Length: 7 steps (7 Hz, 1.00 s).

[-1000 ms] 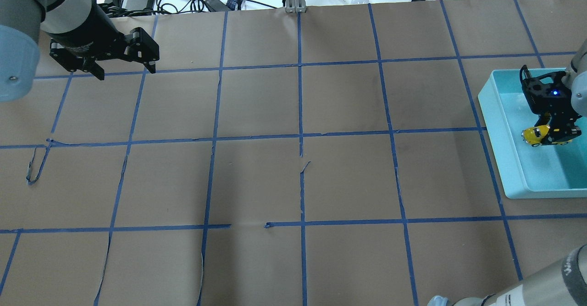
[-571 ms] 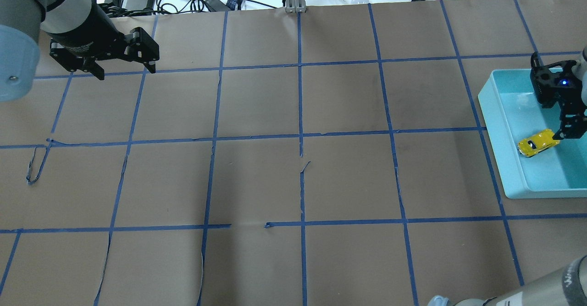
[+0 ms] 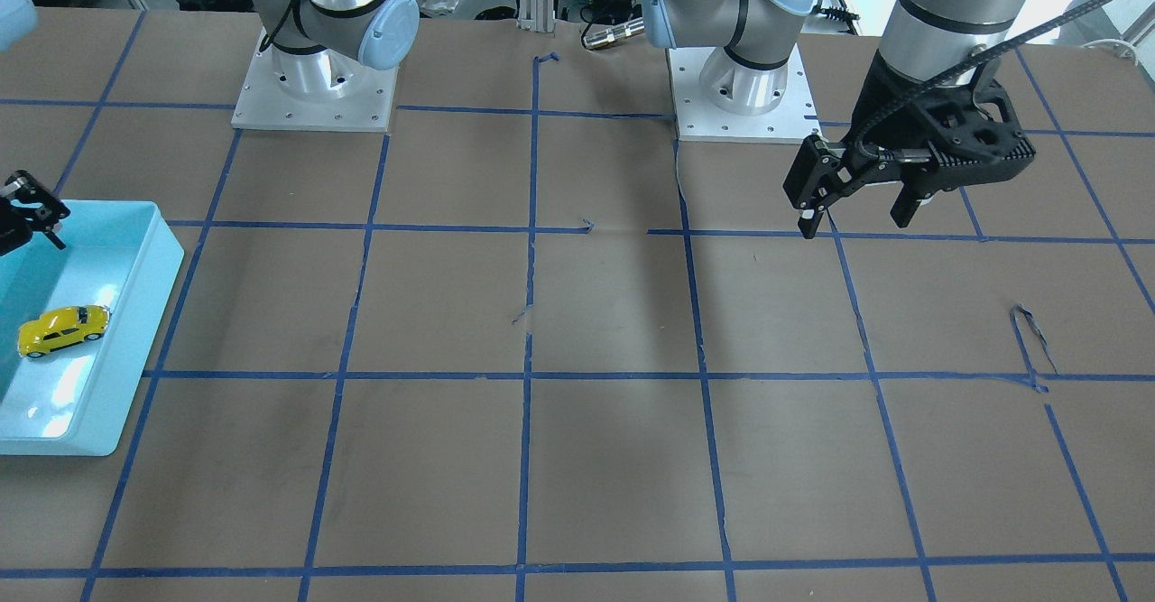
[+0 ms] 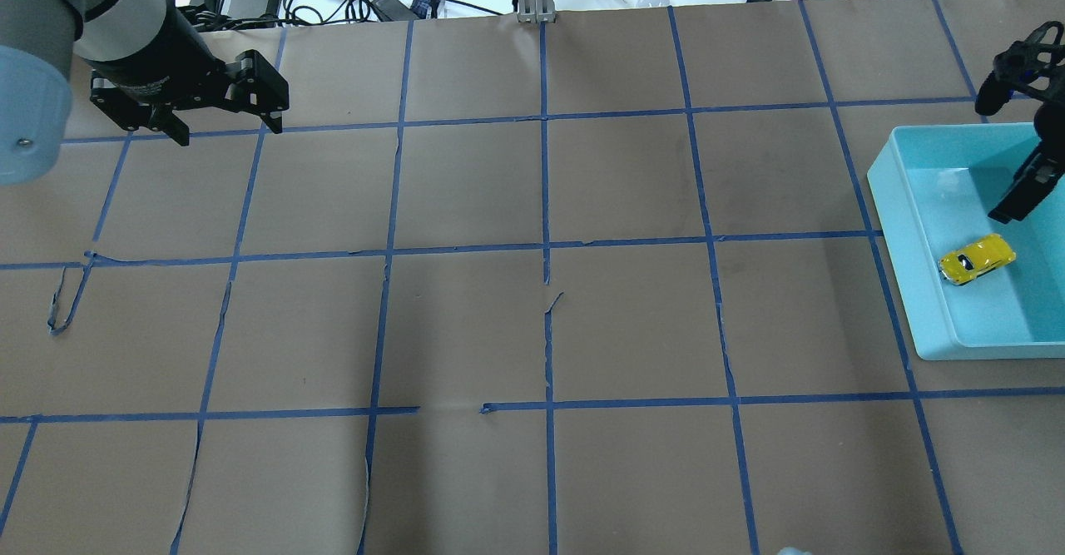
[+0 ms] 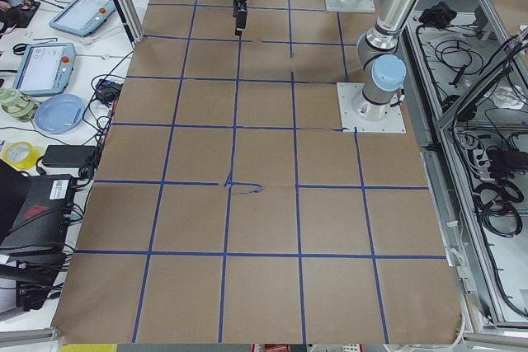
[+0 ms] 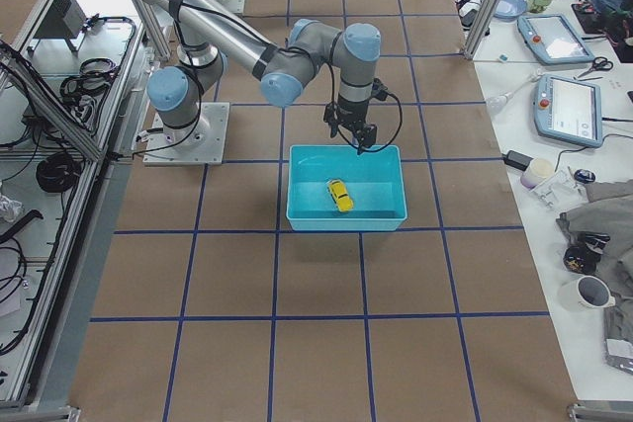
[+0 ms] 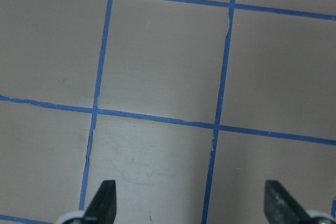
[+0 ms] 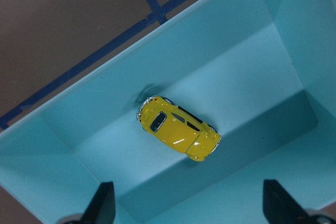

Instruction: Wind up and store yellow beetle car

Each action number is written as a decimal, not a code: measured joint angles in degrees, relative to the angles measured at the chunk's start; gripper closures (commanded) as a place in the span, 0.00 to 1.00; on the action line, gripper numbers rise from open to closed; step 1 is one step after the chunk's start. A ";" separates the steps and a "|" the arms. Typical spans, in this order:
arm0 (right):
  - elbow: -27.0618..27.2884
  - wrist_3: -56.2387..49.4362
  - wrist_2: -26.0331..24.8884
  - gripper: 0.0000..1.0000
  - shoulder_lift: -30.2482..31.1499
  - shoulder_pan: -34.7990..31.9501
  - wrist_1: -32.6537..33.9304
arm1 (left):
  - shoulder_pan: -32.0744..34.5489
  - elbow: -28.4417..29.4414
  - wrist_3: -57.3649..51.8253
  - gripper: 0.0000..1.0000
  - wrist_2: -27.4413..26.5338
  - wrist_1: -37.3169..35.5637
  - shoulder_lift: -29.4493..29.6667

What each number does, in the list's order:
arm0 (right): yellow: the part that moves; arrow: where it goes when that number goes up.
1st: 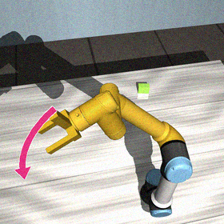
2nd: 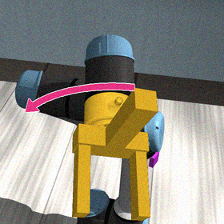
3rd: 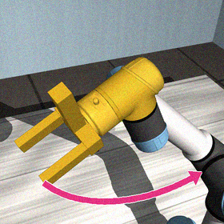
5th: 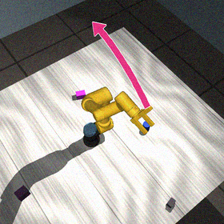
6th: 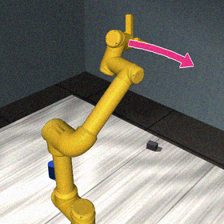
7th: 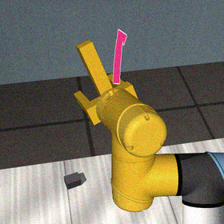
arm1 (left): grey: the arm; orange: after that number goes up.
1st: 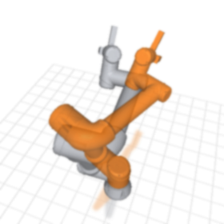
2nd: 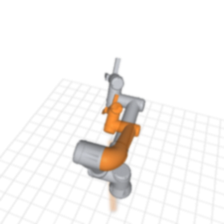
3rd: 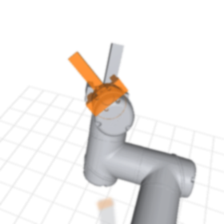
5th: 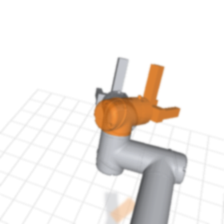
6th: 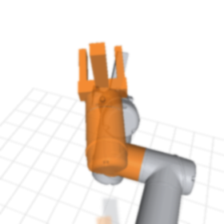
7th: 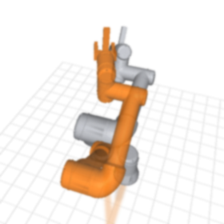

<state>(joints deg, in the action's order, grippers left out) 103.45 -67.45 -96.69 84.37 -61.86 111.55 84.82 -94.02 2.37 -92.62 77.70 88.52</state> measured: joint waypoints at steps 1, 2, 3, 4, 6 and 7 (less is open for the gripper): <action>-0.69 12.49 2.66 0.00 1.52 -2.01 -3.57 | 0.00 0.03 0.00 0.00 0.01 0.00 -0.01; -1.79 24.64 4.88 0.00 2.52 -4.91 -6.72 | 0.02 0.04 0.00 0.00 0.05 0.00 -0.01; -2.64 34.97 6.10 0.00 2.80 -8.89 -8.29 | 0.05 0.02 0.00 0.00 0.07 0.00 -0.01; -3.06 44.22 6.54 0.00 2.87 -13.61 -8.69 | 0.07 -0.01 0.00 0.00 0.07 0.00 -0.01; -3.34 60.07 6.72 0.00 4.26 -20.76 -8.86 | 0.08 -0.08 0.00 0.00 0.07 0.00 -0.01; -3.37 63.74 6.74 0.00 5.90 -22.03 -9.90 | 0.09 -0.08 0.00 0.00 0.08 0.00 -0.01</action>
<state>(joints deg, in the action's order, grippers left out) 100.09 -3.71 -89.95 90.27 -83.88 101.64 84.90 -94.10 2.37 -92.55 77.69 88.50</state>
